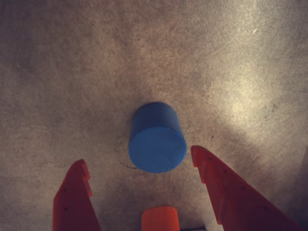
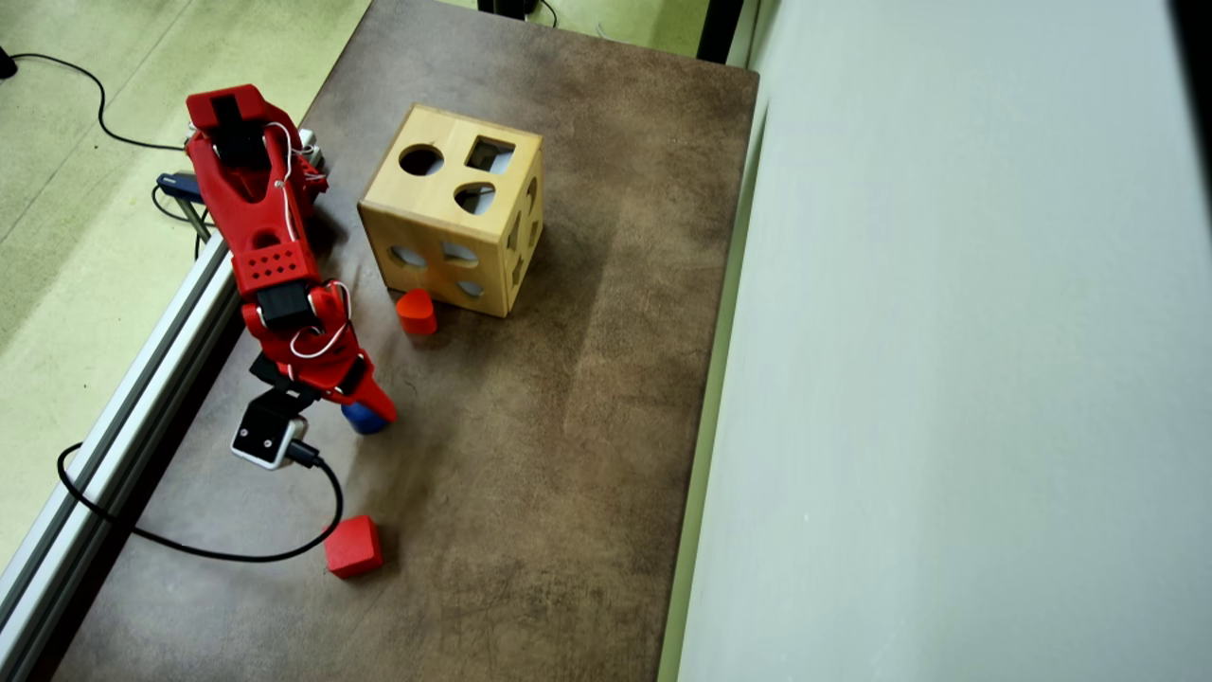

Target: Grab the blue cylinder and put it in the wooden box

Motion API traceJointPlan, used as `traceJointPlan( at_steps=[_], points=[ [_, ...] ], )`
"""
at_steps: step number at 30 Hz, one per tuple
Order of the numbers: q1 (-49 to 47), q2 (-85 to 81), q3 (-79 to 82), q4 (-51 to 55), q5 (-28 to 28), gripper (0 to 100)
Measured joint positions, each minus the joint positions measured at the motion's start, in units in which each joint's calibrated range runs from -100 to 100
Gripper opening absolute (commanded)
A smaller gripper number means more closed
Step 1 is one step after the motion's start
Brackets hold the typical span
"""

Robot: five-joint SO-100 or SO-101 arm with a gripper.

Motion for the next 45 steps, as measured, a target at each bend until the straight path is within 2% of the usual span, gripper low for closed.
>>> traceJointPlan(
  at_steps=[21, 31, 45],
  points=[
    [-0.43, 2.80, 0.09, 0.00, 0.00, 33],
    [-0.43, 2.80, 0.09, 0.00, 0.00, 19],
    [-0.29, 2.80, 0.09, 0.00, -0.05, 18]
  ],
)
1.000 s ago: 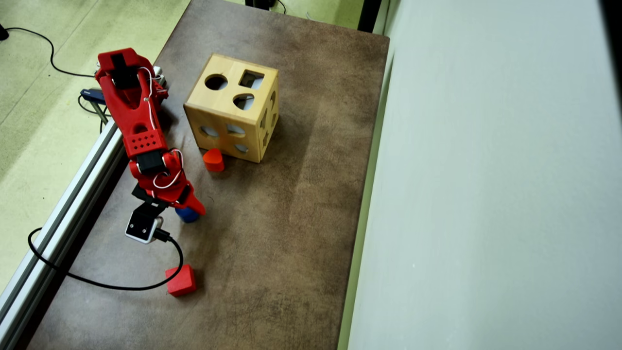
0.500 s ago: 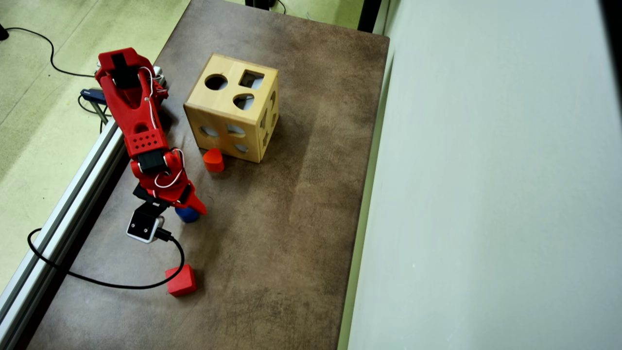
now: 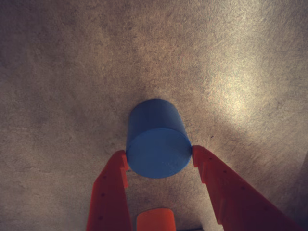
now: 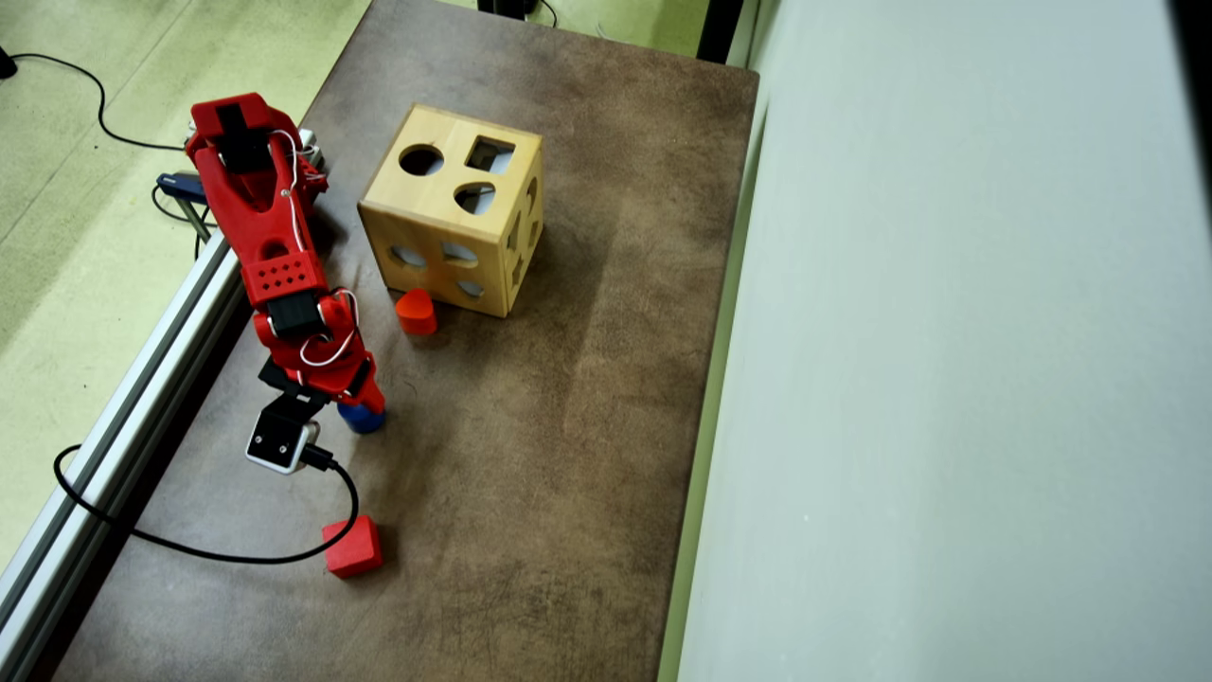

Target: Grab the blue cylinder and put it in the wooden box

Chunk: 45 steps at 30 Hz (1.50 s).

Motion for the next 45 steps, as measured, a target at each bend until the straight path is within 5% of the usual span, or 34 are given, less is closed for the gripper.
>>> traceJointPlan(
  at_steps=[15, 26, 45],
  points=[
    [-0.07, -2.54, 0.00, 0.40, 0.00, 18],
    [-2.66, -15.59, 0.00, 12.59, 0.00, 18],
    [-21.49, -51.53, 0.00, 27.60, -4.93, 18]
  ],
)
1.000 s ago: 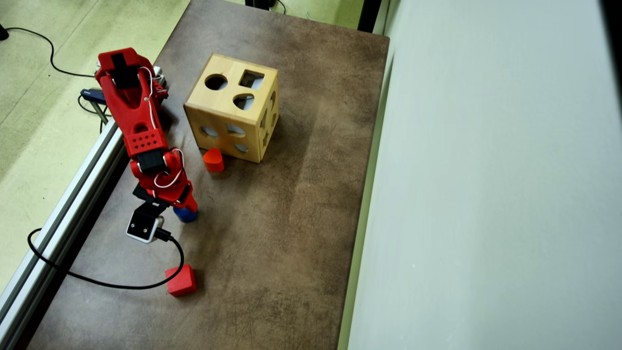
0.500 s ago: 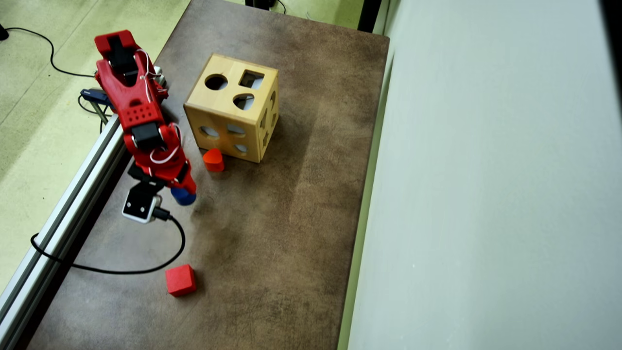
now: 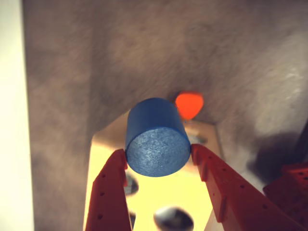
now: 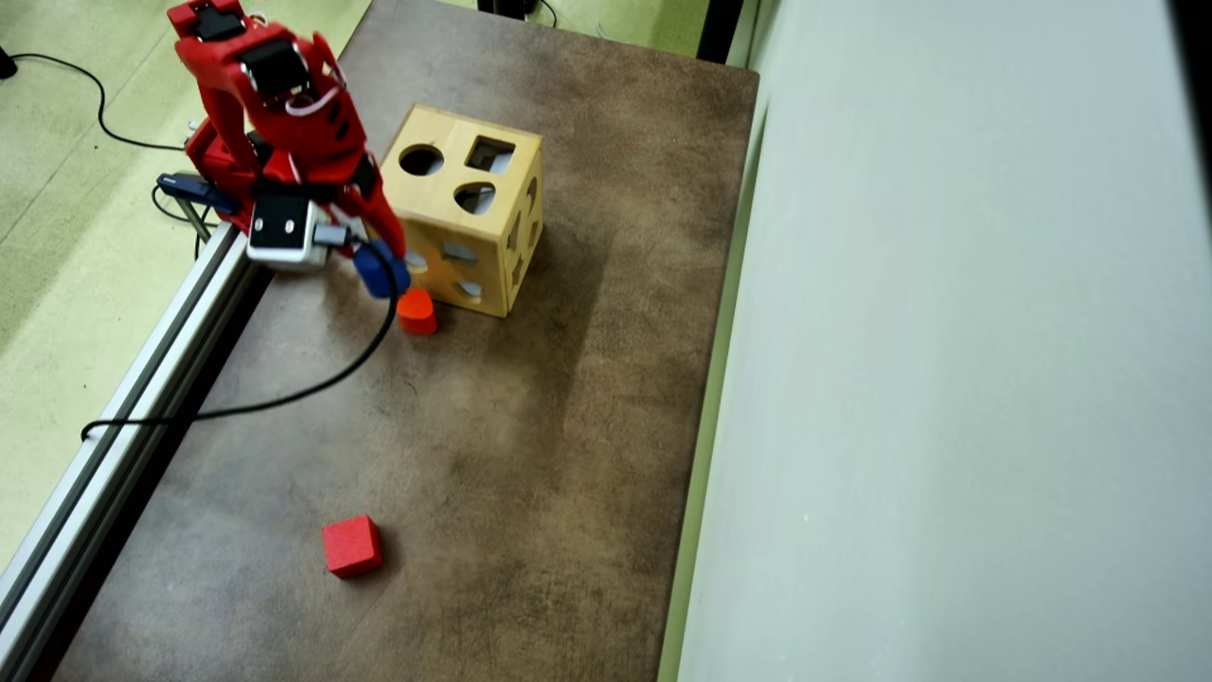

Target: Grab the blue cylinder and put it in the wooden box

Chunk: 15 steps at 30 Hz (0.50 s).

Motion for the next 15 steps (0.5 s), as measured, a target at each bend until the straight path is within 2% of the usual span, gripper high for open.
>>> traceJointPlan(
  at_steps=[8, 15],
  points=[
    [-9.34, -6.44, 0.00, 0.97, -5.81, 18],
    [-12.86, -7.46, 0.00, 0.97, -12.16, 18]
  ],
)
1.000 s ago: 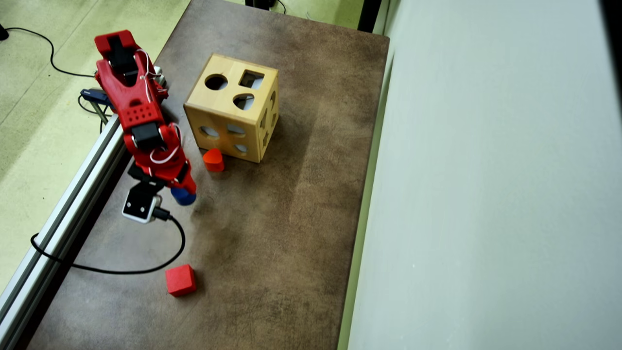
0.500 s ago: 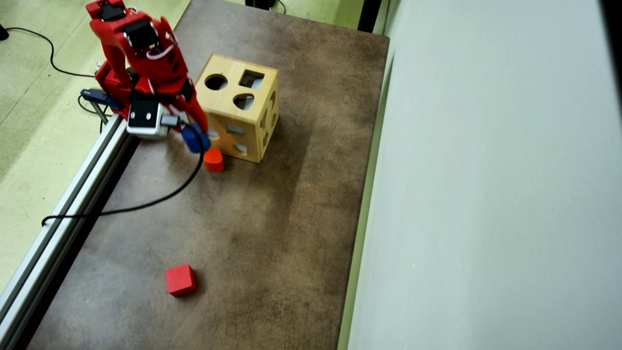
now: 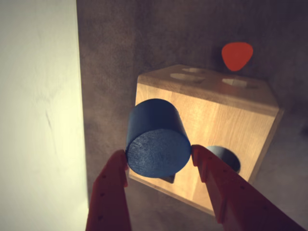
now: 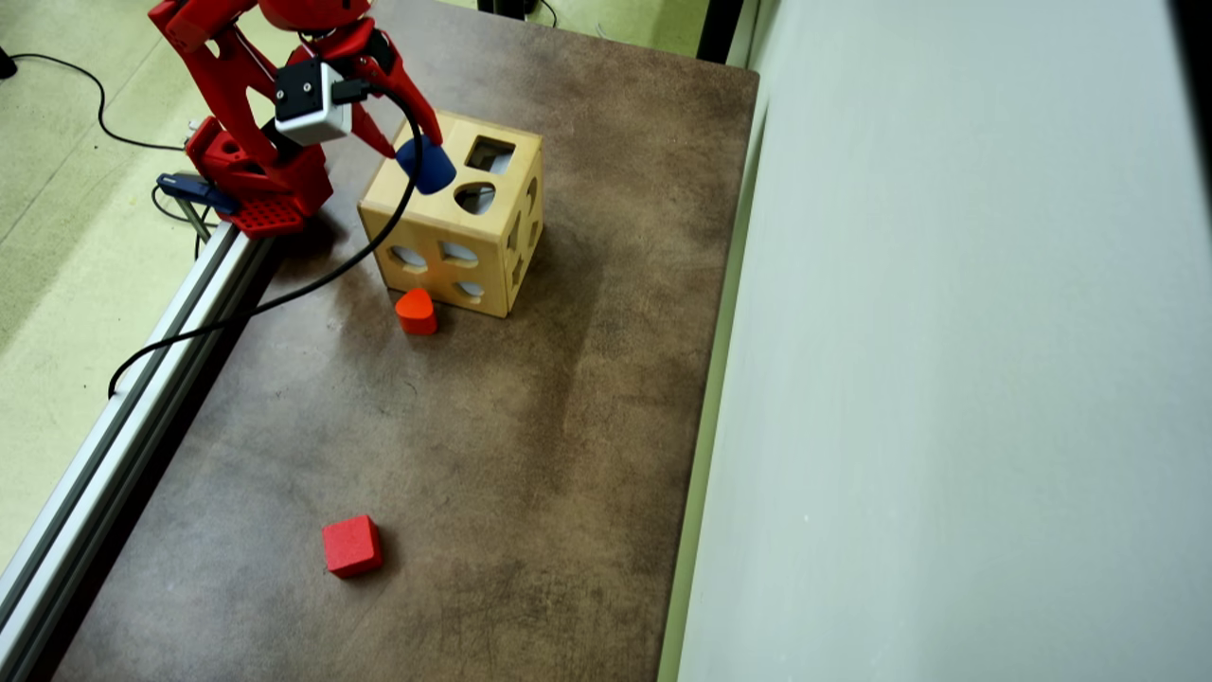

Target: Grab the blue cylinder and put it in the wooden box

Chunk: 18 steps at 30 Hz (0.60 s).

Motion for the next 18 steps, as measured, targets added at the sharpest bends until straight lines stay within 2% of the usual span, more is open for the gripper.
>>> traceJointPlan(
  at_steps=[8, 13, 18],
  points=[
    [-1.94, -3.56, 7.40, 0.00, -5.27, 18],
    [-7.83, -10.00, 15.53, 0.00, -7.03, 18],
    [-14.30, -12.46, 16.98, 0.00, -7.96, 18]
  ],
)
